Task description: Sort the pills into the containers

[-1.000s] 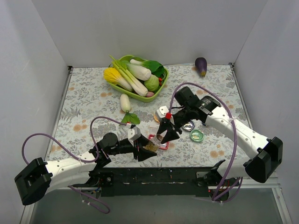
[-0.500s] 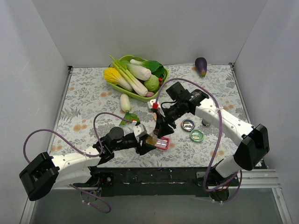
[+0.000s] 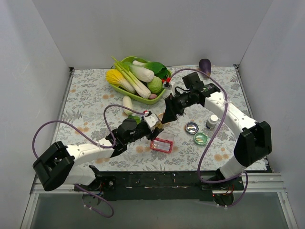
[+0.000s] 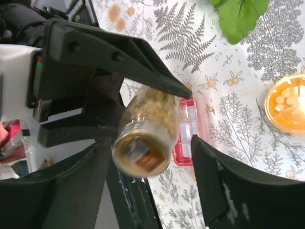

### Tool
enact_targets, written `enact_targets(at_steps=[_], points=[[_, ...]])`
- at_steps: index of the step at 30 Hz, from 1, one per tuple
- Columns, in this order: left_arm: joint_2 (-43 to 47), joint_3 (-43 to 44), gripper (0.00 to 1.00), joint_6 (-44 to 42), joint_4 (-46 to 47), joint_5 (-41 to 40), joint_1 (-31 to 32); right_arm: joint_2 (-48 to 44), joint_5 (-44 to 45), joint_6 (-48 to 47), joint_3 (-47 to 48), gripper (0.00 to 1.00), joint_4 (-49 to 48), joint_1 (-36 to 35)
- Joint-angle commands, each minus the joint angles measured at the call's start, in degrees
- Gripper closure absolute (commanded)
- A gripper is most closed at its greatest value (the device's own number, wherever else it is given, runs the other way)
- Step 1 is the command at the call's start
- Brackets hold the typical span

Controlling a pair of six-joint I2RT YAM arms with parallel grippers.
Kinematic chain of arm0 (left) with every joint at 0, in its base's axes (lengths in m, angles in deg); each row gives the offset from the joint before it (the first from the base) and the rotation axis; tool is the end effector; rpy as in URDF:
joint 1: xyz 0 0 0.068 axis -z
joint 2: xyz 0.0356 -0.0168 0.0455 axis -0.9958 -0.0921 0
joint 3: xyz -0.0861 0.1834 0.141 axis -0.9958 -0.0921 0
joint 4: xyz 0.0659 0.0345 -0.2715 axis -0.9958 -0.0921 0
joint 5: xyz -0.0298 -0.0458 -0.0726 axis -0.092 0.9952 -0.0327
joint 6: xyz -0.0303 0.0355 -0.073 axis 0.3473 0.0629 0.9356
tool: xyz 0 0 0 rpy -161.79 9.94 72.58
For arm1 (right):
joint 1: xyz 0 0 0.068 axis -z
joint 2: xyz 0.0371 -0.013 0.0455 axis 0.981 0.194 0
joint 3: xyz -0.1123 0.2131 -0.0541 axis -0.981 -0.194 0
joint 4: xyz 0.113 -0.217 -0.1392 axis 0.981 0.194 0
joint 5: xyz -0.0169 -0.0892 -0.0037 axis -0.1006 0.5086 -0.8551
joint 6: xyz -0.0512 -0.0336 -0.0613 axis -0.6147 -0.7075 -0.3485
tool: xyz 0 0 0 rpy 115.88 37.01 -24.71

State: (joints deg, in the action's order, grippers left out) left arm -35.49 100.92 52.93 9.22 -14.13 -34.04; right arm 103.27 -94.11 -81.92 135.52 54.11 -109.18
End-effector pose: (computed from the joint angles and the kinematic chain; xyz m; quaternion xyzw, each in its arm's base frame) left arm 0.2011 -0.2590 0.1653 0.1819 0.7634 -0.4299 0.4465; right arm 0.2907 0.2344 0.2567 -0.4022 0.7837 0.4232 0.2120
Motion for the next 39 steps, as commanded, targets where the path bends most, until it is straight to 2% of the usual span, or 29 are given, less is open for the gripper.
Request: enact_targets(at_steps=[1,2,3,4,7,8,10,14,16,17,18,20,22,25,29,35,39], points=[[1.1,4.2,1.0,-3.7,8.2,2.2,0.3,-0.3,-9.9,-1.1,4.3,0.15,0.0,3.6],[1.1,4.4,1.0,-3.9,5.7,3.7,0.3,-0.7,-12.6,-2.5,6.2,0.08,1.8,4.5],[1.3,4.8,1.0,-4.0,4.2,4.5,0.3,-1.0,-14.3,-4.4,7.2,0.06,2.9,6.1],[1.7,4.6,1.0,-4.0,3.1,5.5,0.3,-1.4,-15.8,-11.0,8.5,0.06,5.2,6.9],[4.2,3.7,1.0,-3.1,1.3,7.9,0.3,-3.1,-19.1,-18.0,12.2,0.04,11.4,9.1],[5.5,3.5,1.0,-3.0,-0.5,8.9,0.3,-3.7,-18.3,-23.1,12.8,0.04,12.5,9.4],[7.0,2.9,1.0,-2.6,-2.0,10.7,0.2,-5.5,-16.6,-27.5,13.5,0.03,15.3,9.5],[10.6,2.5,1.0,-0.7,-7.4,15.3,0.2,-9.7,-15.1,-41.6,10.9,0.02,16.7,9.4],[13.4,1.7,1.0,1.0,-8.2,18.7,0.2,-13.3,-18.0,-55.9,5.3,0.02,18.2,9.3],[14.2,1.0,1.0,1.4,-8.6,19.8,0.2,-14.4,-18.8,-60.8,3.4,0.02,18.8,8.8],[15.1,0.8,1.0,1.7,-9.1,20.8,0.2,-15.3,-18.1,-70.2,1.8,0.02,19.5,6.6],[16.5,0.8,1.0,2.5,-10.7,24.3,0.1,-15.6,-15.9,-79.3,-0.9,0.02,24.4,3.7],[16.8,0.9,1.0,3.5,-11.4,26.4,0.1,-13.5,-14.1,-84.5,-0.8,0.03,27.4,-1.5],[17.0,0.8,1.0,4.2,-11.9,27.3,0.1,-11.7,-14.9,-85.5,0.8,0.06,30.2,-4.6],[17.1,0.8,1.0,4.0,-12.8,27.7,0.1,-11.6,-18.2,-81.5,2.2,0.08,28.3,-5.1],[16.9,0.5,1.0,3.6,-13.7,27.0,0.1,-12.2,-17.8,-76.7,3.0,0.17,26.3,-5.7],[16.6,-0.2,1.0,4.4,-12.7,26.8,0.1,-13.5,-17.6,-70.5,1.9,0.27,22.8,-6.2]])
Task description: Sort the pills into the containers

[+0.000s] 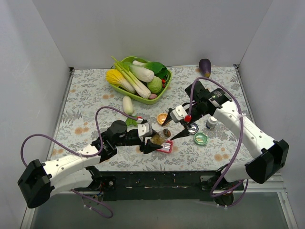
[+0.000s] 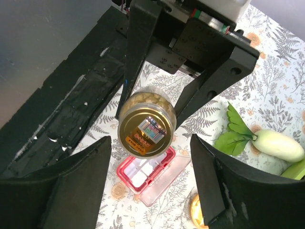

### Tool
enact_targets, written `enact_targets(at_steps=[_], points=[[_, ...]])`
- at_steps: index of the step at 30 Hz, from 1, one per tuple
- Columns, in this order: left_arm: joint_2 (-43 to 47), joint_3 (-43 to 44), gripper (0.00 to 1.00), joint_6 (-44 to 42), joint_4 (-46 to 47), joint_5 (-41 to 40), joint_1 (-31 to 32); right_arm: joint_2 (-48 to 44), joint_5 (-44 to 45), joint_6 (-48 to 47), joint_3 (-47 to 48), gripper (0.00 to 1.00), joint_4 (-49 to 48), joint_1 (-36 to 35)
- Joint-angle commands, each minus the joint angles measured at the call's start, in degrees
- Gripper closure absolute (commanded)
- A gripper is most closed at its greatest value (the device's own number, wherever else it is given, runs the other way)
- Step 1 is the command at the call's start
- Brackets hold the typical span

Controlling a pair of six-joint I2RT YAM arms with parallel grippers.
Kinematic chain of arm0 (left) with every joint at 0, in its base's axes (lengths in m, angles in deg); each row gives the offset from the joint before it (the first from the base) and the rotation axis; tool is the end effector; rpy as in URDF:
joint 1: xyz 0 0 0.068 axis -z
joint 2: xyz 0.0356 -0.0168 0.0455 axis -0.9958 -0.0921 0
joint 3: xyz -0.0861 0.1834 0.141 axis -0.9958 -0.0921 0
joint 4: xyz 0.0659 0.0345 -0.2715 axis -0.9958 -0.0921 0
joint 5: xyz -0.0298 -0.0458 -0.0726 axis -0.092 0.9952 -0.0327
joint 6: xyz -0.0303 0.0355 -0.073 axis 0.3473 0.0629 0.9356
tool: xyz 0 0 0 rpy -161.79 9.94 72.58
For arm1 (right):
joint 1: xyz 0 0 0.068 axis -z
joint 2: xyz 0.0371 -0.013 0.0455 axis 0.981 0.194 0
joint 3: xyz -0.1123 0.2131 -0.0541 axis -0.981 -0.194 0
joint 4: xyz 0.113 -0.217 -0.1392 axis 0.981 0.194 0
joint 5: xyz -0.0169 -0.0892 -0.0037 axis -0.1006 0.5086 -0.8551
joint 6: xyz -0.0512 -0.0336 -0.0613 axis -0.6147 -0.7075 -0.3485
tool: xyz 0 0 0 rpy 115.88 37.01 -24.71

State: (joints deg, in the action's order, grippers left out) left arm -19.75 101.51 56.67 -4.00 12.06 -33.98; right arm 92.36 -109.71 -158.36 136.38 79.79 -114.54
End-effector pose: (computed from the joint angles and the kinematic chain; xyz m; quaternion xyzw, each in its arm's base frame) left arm 0.1510 -0.2500 0.2187 0.2932 0.6998 -0.5701 0.3150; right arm 0.1911 0.2206 0.3082 -0.7785 0.3321 0.3899 0.3627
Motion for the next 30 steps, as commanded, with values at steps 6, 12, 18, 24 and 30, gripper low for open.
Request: enact_targets(at_steps=[6,12,18,24,30], points=[[-0.4,-0.5,1.0,1.7,1.3,-0.2,0.1,-3.6,-0.2,13.4,-1.4,0.43,-8.7,-3.5],[1.2,-1.0,1.0,2.8,4.0,-4.4,0.1,-3.3,1.8,22.3,-4.5,0.56,-13.0,-5.1],[3.1,-2.7,1.0,3.9,8.5,-6.5,0.1,-2.9,6.4,33.1,-5.2,0.6,-17.6,-5.2],[1.2,-3.3,1.0,5.0,10.5,-5.8,0.1,-1.9,6.2,31.9,-2.9,0.32,-15.8,-5.2],[0.1,-4.3,1.0,6.2,12.5,-4.9,0.1,-2.4,6.3,29.0,-1.6,0.3,-13.3,-5.2]])
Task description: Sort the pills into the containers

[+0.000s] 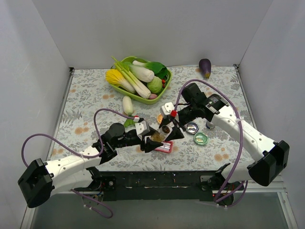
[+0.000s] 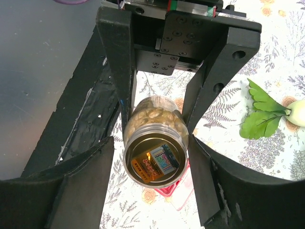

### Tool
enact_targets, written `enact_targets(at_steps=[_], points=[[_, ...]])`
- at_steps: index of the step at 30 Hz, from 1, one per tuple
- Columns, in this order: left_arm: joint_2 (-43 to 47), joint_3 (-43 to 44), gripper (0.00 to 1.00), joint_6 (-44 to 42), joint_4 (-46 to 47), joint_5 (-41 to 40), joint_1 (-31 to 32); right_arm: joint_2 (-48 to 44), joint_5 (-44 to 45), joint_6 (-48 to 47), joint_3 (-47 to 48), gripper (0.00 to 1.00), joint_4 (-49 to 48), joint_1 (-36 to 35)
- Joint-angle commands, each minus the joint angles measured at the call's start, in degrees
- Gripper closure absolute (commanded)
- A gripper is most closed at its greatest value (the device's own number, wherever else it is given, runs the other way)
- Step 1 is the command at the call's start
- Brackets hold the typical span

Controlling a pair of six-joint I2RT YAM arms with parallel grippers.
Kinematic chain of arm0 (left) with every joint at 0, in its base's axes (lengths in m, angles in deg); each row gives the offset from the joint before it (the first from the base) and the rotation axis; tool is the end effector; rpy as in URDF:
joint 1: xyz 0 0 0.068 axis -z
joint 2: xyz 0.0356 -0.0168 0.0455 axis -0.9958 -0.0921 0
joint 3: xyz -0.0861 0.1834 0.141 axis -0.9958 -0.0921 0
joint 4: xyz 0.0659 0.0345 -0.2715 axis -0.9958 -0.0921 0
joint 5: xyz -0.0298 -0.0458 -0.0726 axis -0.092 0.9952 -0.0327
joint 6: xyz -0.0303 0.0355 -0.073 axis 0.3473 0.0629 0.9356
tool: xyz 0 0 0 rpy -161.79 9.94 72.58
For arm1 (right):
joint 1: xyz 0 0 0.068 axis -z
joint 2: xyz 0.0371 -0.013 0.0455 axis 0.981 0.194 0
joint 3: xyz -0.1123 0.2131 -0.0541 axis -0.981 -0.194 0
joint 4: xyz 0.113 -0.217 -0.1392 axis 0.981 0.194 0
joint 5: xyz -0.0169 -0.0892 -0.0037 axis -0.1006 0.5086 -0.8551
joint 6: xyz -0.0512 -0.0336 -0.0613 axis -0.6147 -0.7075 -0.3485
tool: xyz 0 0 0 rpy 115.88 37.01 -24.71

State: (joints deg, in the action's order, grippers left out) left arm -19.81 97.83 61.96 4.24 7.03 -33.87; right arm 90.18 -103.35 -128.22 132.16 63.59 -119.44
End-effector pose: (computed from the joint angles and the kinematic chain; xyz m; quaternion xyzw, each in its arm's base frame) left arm 0.1551 -0.2468 0.2122 0.2396 0.6985 -0.5819 0.3407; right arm 0.1905 0.2465 0.3046 -0.7171 0.4593 0.4062 0.3315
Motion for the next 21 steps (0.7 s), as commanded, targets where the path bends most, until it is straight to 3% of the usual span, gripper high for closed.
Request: enact_targets(at_steps=[1,16,20,21], points=[[0.1,-0.7,1.0,0.9,4.2,0.2,0.0,-0.3,-0.1,-2.2,2.9,0.3,3.4,-0.3],[-0.6,-1.0,1.0,1.0,3.6,0.9,0.0,1.3,-3.2,-6.7,7.1,0.29,9.0,1.3],[-0.5,-0.8,1.0,1.0,4.0,0.6,0.0,1.5,-2.4,-5.2,6.0,0.35,7.7,1.3],[-0.5,-0.8,1.0,1.0,4.0,0.5,0.0,1.3,-2.3,-4.4,5.9,0.46,7.2,1.3]])
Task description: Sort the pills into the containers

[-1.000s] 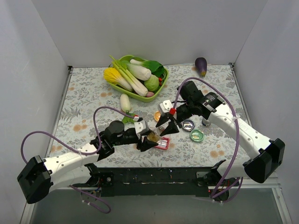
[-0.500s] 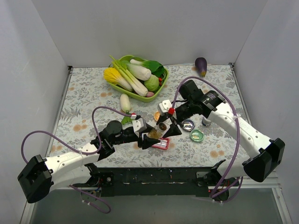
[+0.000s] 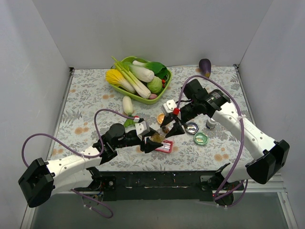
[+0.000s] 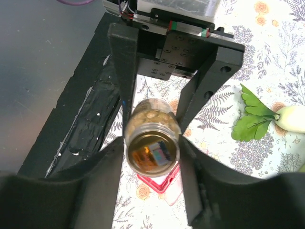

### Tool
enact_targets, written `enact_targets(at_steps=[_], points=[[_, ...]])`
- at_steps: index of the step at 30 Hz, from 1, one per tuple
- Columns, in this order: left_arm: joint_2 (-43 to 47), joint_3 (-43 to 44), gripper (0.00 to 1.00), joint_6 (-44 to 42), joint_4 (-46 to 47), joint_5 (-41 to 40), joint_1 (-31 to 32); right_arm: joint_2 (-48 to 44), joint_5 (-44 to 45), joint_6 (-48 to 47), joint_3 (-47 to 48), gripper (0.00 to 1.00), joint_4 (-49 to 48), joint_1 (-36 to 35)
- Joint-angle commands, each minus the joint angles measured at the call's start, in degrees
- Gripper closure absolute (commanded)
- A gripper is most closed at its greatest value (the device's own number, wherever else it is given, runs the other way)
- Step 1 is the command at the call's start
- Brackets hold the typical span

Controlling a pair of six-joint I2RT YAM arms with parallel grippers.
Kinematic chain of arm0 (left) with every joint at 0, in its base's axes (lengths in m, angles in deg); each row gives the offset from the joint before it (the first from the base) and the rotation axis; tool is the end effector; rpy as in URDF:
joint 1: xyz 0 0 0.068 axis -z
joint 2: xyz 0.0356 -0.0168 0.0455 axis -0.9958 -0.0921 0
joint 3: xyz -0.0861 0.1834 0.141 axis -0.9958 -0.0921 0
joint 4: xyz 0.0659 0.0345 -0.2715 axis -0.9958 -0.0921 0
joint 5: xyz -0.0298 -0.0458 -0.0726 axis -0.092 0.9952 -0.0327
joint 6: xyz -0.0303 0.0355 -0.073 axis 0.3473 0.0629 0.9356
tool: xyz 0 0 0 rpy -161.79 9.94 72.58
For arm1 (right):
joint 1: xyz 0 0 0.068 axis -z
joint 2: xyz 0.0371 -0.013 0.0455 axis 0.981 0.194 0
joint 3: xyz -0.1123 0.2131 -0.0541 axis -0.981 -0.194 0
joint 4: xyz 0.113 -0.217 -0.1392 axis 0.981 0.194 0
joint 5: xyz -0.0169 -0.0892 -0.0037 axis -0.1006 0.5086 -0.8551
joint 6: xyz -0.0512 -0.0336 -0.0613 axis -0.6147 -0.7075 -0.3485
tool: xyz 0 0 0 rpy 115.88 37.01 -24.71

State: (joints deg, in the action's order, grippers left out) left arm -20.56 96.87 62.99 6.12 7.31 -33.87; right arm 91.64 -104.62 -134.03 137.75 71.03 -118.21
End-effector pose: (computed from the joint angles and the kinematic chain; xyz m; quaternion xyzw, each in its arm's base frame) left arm 0.1548 -0.2469 0.2066 0.2350 0.6990 -0.5865 0.3348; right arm 0.1913 0.2400 0.3223 -0.7305 0.4397 0.4029 0.3327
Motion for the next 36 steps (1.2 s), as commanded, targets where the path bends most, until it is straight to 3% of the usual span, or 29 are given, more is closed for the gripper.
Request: enact_targets(at_steps=[1,2,7,9,12,16,17,19,20,21,22,27,28,32,36], points=[[0.2,0.1,1.0,0.0,2.3,-0.4,0.0,-0.1,-0.9,3.1,0.2,0.52,-0.6,0.2],[0.3,0.1,1.0,0.0,2.5,-0.8,0.0,-0.1,-0.7,4.5,0.0,0.63,-1.9,0.2],[0.1,-2.0,1.0,1.0,12.5,-11.2,0.0,-0.4,2.6,21.9,-3.8,0.67,-12.3,0.1],[-2.1,-1.2,1.0,0.2,14.8,-17.8,0.0,0.7,8.8,41.4,-7.1,0.74,-21.4,1.1],[-6.6,2.1,1.0,-1.7,18.4,-27.2,0.2,3.3,14.6,58.4,-11.4,0.86,-27.7,4.9],[-11.8,5.1,1.0,-3.3,19.4,-33.1,0.4,4.4,13.6,66.9,-11.1,0.82,-30.9,7.9],[-12.4,4.7,1.0,-3.5,19.7,-32.1,0.3,4.2,10.6,66.8,-10.5,0.66,-31.4,8.0],[-13.9,3.3,1.0,-4.0,20.5,-29.8,0.3,3.6,6.6,61.2,-7.4,0.38,-30.3,8.8],[-13.9,1.6,1.0,-4.0,20.5,-28.2,0.2,3.5,-0.7,57.1,-5.3,0.16,-28.2,9.4],[-13.8,0.5,1.0,-3.6,20.4,-23.9,0.0,3.7,-5.4,49.5,-2.6,0.12,-23.4,10.3],[-12.9,-0.5,1.0,-3.1,19.7,-22.1,0.0,3.5,-8.3,35.7,4.1,0.09,-14.9,12.0],[-5.8,-6.2,1.0,-0.6,15.5,-9.9,-0.1,-3.1,-5.3,9.9,5.8,0.03,-9.1,13.8],[-4.2,-6.7,1.0,0.8,13.9,-7.1,-0.1,-3.9,-6.1,0.5,4.8,0.02,-7.8,13.8],[1.1,-7.2,1.0,3.2,9.0,0.2,-0.1,-2.5,-9.8,-24.8,2.3,0.04,7.4,12.0],[1.9,-6.7,1.0,5.3,7.6,4.9,-0.1,0.6,-8.9,-31.9,2.2,0.08,16.0,6.1]])
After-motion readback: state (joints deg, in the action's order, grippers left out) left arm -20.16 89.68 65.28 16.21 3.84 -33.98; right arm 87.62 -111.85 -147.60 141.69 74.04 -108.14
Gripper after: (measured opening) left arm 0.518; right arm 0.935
